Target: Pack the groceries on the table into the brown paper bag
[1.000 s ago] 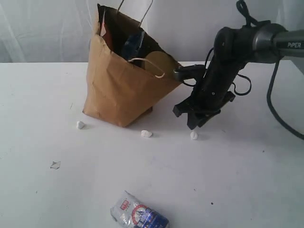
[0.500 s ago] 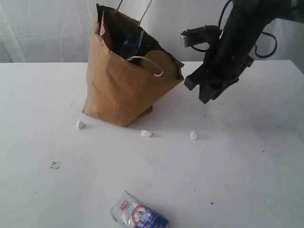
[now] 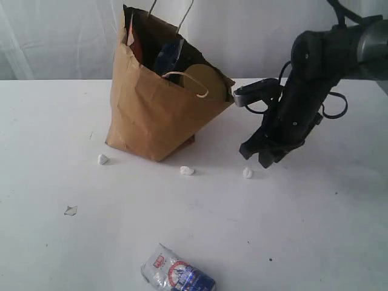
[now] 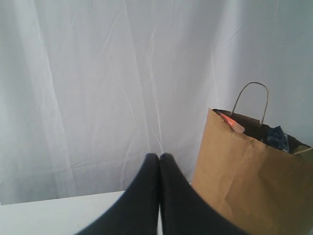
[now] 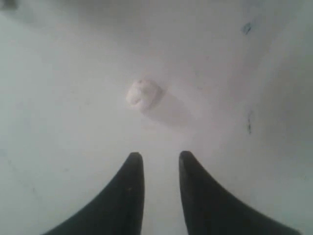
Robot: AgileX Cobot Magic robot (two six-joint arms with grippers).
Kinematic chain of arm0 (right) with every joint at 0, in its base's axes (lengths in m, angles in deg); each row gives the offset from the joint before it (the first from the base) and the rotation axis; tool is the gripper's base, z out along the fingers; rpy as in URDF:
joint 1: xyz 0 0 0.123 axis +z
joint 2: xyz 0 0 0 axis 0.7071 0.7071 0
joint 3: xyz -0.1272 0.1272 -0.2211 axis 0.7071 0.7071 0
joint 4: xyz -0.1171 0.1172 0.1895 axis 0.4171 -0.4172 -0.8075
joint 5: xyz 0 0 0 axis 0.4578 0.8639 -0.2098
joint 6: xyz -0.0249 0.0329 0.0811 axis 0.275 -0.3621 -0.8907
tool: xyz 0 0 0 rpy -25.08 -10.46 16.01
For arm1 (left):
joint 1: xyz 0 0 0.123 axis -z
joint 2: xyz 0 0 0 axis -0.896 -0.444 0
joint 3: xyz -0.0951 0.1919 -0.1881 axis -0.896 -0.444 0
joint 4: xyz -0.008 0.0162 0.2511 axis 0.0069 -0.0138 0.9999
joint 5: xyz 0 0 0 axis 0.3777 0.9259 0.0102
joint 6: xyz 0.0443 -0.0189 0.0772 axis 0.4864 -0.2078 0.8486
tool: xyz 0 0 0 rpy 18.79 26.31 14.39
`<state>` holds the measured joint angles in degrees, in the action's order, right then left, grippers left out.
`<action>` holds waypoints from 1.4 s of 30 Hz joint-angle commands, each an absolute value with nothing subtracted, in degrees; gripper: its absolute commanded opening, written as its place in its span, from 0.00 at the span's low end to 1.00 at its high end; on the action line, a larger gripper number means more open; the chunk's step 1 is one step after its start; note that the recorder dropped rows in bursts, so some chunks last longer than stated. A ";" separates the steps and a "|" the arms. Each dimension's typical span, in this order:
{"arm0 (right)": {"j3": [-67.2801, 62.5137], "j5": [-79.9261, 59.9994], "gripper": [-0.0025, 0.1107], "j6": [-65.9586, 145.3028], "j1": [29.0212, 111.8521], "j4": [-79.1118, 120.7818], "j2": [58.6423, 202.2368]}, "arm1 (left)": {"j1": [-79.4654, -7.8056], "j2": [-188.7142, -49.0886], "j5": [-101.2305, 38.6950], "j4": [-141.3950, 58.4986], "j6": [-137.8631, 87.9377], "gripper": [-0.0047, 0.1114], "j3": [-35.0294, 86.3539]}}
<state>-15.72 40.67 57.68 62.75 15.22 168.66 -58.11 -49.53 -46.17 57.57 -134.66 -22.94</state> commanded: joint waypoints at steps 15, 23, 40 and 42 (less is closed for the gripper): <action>-12.87 26.67 0.38 68.50 63.97 2.00 174.36 | -57.62 -49.09 -46.87 58.50 -134.59 0.04 -23.30; -12.87 24.47 0.37 67.99 63.97 2.65 175.74 | -57.62 -49.09 -46.87 58.50 -134.59 0.04 -23.30; -12.87 37.88 0.05 62.75 63.97 2.90 171.72 | -57.62 -49.09 -46.87 58.50 -134.59 0.04 -23.30; -12.87 40.91 0.05 62.75 63.97 2.90 169.79 | -57.62 -49.09 -46.87 58.50 -134.59 0.04 -23.30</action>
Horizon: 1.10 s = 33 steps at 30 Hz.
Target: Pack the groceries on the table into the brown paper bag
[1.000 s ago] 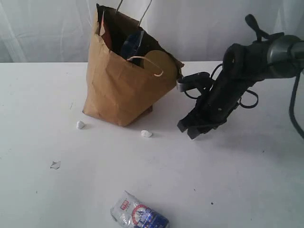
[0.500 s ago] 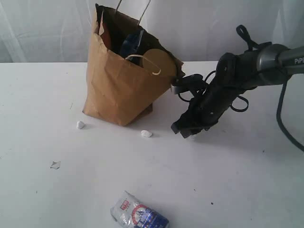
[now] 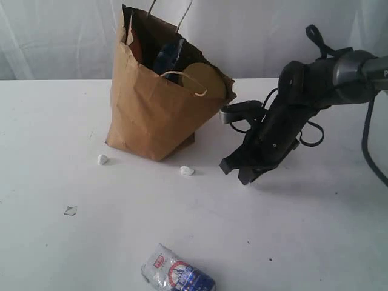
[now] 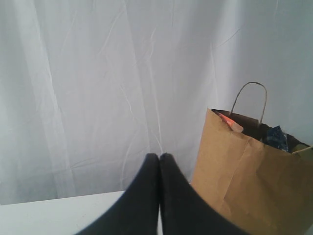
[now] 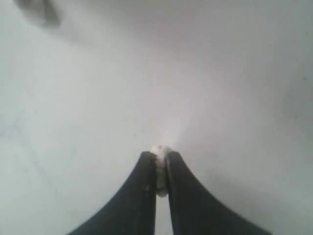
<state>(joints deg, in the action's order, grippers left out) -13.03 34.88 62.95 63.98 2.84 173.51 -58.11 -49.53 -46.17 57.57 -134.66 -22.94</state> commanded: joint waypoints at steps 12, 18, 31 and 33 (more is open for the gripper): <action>-12.87 57.63 0.05 63.73 63.97 -7.84 153.75 | -57.62 -49.09 -46.87 58.50 -134.59 0.04 -23.30; -12.87 54.46 0.05 81.44 63.97 -39.97 147.12 | -57.62 -49.09 -46.87 58.50 -134.59 0.04 -23.30; -15.30 27.48 0.05 126.46 69.49 -79.11 153.28 | -57.62 -49.09 -46.87 58.50 -134.59 0.04 -23.30; -17.24 25.65 0.05 128.29 70.76 -79.11 155.63 | -57.62 -49.09 -46.87 58.50 -134.59 0.04 -23.30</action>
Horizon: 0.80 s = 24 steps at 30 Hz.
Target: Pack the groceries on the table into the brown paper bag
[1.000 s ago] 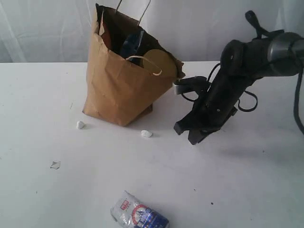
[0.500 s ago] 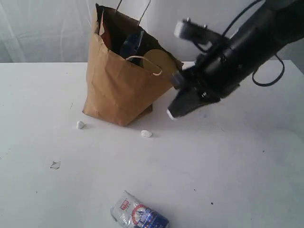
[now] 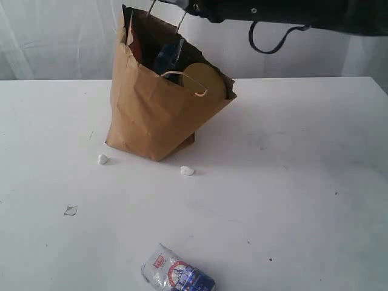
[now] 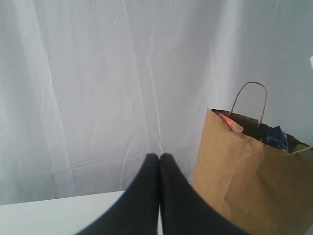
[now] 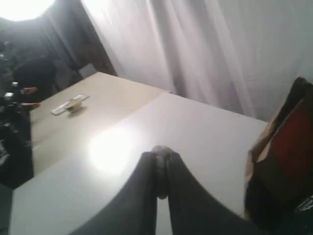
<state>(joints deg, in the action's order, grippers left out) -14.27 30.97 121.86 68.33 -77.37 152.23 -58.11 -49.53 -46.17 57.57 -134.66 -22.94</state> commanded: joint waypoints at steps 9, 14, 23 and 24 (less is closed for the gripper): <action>-22.58 8.94 0.08 136.33 71.97 -79.11 164.26 | -57.62 -49.09 -46.87 58.50 -134.59 0.04 -23.30; -24.96 9.77 0.20 136.61 71.97 -79.11 167.94 | -57.62 -49.09 -46.98 58.50 -134.59 0.04 -23.30; -25.38 9.13 0.35 136.28 71.97 -79.11 166.60 | -57.62 -49.09 -47.22 58.50 -134.59 0.04 -23.30; -25.38 9.13 0.35 136.28 71.97 -79.11 165.83 | -57.62 -49.09 -47.27 58.50 -134.59 0.04 -23.30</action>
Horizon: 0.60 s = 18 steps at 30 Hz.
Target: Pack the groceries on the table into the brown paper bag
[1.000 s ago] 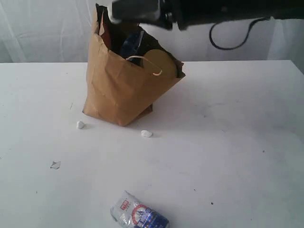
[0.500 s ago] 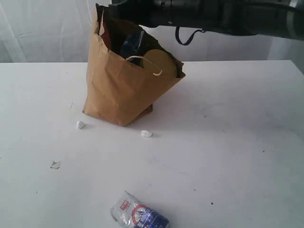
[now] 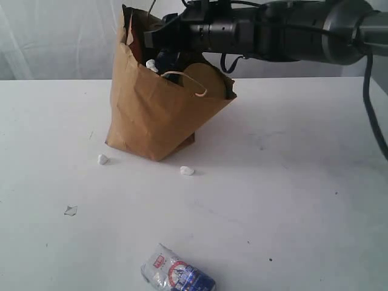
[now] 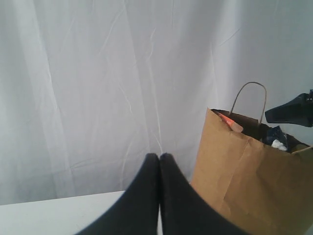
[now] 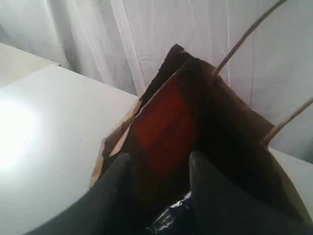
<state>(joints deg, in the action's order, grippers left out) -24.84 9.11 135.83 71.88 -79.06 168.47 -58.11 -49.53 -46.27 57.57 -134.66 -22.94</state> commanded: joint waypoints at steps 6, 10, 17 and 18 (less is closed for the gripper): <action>-25.38 3.96 0.33 136.28 71.85 -79.11 161.32 | -57.62 -49.09 -47.34 58.50 -134.59 0.04 -23.30; -24.73 -5.82 0.30 136.28 71.85 -78.18 157.77 | -57.62 -49.09 -47.48 58.50 -134.59 0.04 -23.30; -10.23 -32.84 0.04 142.63 71.85 -79.11 145.73 | -57.62 -49.09 -48.41 58.50 -134.59 0.04 -23.30; -7.07 -37.85 0.02 144.42 71.85 -79.11 144.25 | -57.62 -49.09 -48.41 58.50 -134.59 0.04 -23.30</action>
<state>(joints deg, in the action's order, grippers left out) -13.69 -25.95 139.32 71.88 -78.30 148.10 -58.11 -49.53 -47.69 57.57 -134.66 -22.94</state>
